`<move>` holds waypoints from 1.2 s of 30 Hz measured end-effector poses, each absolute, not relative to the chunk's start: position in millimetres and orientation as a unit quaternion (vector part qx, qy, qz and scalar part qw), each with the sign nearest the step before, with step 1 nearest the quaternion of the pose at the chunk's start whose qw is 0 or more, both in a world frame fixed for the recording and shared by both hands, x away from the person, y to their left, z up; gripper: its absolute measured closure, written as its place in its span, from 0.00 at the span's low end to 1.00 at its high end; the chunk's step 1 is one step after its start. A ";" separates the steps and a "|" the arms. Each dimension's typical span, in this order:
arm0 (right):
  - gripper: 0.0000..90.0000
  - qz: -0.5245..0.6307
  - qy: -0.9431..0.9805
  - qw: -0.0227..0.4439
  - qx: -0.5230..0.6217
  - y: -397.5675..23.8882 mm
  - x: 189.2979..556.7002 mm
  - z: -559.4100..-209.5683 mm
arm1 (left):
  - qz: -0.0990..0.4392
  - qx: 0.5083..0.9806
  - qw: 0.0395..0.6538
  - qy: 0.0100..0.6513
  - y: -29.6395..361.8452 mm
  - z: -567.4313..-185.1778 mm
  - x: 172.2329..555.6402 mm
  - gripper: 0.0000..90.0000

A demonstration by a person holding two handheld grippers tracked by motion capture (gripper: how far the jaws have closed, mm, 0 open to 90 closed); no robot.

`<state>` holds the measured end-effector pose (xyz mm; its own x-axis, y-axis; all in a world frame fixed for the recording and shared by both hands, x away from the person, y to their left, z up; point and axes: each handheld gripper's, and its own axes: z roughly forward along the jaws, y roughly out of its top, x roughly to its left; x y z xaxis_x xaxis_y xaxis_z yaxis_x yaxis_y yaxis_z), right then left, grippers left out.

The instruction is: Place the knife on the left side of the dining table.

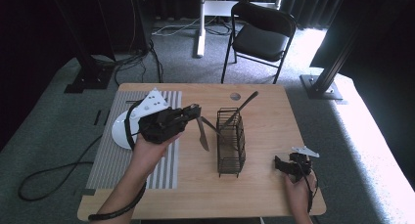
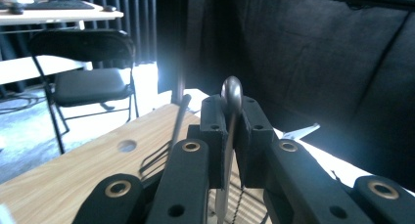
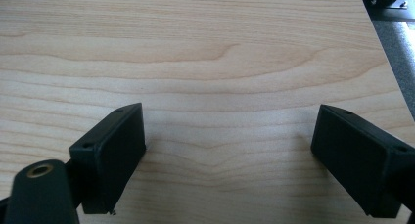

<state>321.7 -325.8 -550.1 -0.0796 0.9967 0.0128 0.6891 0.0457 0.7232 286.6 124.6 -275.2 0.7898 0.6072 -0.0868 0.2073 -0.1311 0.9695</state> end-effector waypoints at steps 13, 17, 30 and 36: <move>0.13 0.293 0.674 0.262 0.625 -325.9 321.6 -550.0 | 0.214 0.717 0.566 0.346 166.0 -301.8 293.1 0.93; 0.13 0.293 0.674 0.263 0.625 -325.9 321.7 -550.0 | 0.217 0.708 0.561 0.370 177.7 -311.3 295.5 0.93; 0.13 0.293 0.674 0.262 0.626 -325.8 321.6 -549.9 | 0.226 0.689 0.537 0.431 200.4 -350.5 305.9 0.93; 0.13 0.293 0.674 0.262 0.626 -325.8 321.6 -549.9 | 0.232 0.686 0.529 0.442 201.4 -365.0 311.0 0.93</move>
